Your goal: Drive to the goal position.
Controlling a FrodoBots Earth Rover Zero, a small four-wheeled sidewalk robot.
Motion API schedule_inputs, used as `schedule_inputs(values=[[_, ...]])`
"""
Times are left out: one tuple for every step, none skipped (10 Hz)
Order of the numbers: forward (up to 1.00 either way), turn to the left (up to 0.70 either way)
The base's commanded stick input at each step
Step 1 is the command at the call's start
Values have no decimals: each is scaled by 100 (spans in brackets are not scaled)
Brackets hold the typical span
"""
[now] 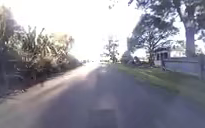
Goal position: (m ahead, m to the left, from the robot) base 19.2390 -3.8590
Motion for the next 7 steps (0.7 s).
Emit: schedule_inputs(values=[[100, 0], [100, 0], [100, 0], [100, 0], [100, 0], [100, 0], [100, 0]])
